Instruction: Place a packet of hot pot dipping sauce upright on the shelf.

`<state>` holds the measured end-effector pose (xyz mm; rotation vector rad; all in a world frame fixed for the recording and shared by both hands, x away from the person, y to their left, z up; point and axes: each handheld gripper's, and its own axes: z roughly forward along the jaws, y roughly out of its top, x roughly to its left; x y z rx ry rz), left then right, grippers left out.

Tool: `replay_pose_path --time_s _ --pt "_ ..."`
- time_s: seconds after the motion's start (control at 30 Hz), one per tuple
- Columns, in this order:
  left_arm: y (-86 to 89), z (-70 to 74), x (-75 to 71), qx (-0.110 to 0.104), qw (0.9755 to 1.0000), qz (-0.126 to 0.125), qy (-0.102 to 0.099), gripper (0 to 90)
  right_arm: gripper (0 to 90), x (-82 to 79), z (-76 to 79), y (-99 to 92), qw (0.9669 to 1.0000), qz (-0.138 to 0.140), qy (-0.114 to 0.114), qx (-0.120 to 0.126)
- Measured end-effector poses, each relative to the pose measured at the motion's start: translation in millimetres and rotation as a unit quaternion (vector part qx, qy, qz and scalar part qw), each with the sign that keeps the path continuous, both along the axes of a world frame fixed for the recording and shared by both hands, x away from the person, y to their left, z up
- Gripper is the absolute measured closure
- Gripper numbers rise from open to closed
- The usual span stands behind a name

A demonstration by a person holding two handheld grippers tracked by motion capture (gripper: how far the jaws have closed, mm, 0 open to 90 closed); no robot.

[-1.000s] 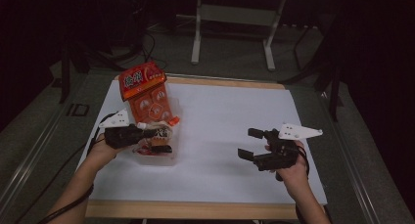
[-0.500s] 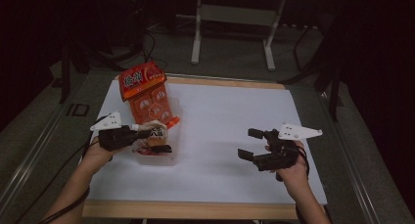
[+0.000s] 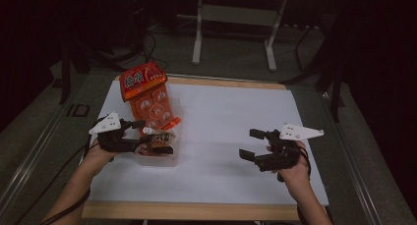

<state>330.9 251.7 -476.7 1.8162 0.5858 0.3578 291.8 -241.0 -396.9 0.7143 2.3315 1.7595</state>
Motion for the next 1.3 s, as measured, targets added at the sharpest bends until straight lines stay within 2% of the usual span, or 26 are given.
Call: replay_pose_path --time_s 0.03,0.1,0.13,0.17,0.2,0.27,0.43,0.53,0.63,0.7,0.8,0.9,0.93,1.13,1.3 --pt "0.5 1.1 -1.1 -0.005 1.0 0.007 0.0 31.2 15.0 0.0 0.0 0.0 1.0 0.0 0.0 0.0" --pt "1.2 4.0 -3.3 -0.012 0.9998 0.017 0.001 19.1 15.0 -0.1 0.3 -0.1 1.0 0.0 0.0 0.0" --pt "1.2 5.4 -4.1 -0.016 0.9996 0.023 0.004 19.1 15.0 -0.1 0.3 -0.1 1.0 0.0 0.0 0.0" --pt "1.2 6.8 -4.7 -0.019 0.9994 0.027 0.006 13.7 15.0 -0.1 0.6 0.3 1.0 0.001 -0.001 0.001" --pt "1.3 8.1 -5.6 -0.017 0.9993 0.031 0.007 13.7 15.0 -0.1 0.6 0.3 1.0 0.001 -0.001 0.001" --pt "1.3 10.3 -7.9 -0.019 0.999 0.04 0.007 7.6 15.0 -0.5 0.9 1.0 1.0 0.001 0.0 0.001" --pt "7.2 15.2 -17.7 -0.047 0.9966 0.067 -0.004 2.7 15.0 -1.2 1.1 0.0 1.0 0.001 -0.001 0.001" --pt "9.2 18.3 -25.0 -0.05 0.9953 0.08 -0.017 2.7 15.0 -1.0 0.4 -0.3 1.0 0.0 -0.001 0.0" --pt "9.9 22.2 -31.7 -0.047 0.995 0.084 -0.029 2.6 15.0 -1.0 0.0 0.1 1.0 0.001 -0.001 0.0" --pt "10.5 24.9 -35.4 -0.061 0.9945 0.081 -0.029 2.6 15.0 -1.2 -0.4 0.9 1.0 0.002 0.0 0.0" --pt "9.3 28.9 -40.0 -0.063 0.9945 0.079 -0.027 2.5 15.0 -1.3 -1.2 2.0 1.0 0.002 0.001 -0.002" --pt "7.2 32.3 -44.7 -0.071 0.9941 0.075 -0.034 2.5 15.0 -1.6 -1.4 2.4 1.0 0.003 0.0 -0.002" --pt "4.0 37.5 -50.4 -0.078 0.9938 0.068 -0.04 2.5 15.0 -1.9 -1.4 2.4 1.0 0.003 0.001 -0.001" --pt "-12.0 54.4 -66.5 -0.083 0.9929 0.052 -0.067 2.4 15.0 -3.0 -1.8 2.6 1.0 0.003 0.001 -0.002" --pt "-28.7 64.4 -74.2 -0.084 0.9935 0.031 -0.071 2.4 15.0 -4.3 -2.5 3.3 1.0 0.004 0.002 -0.002"
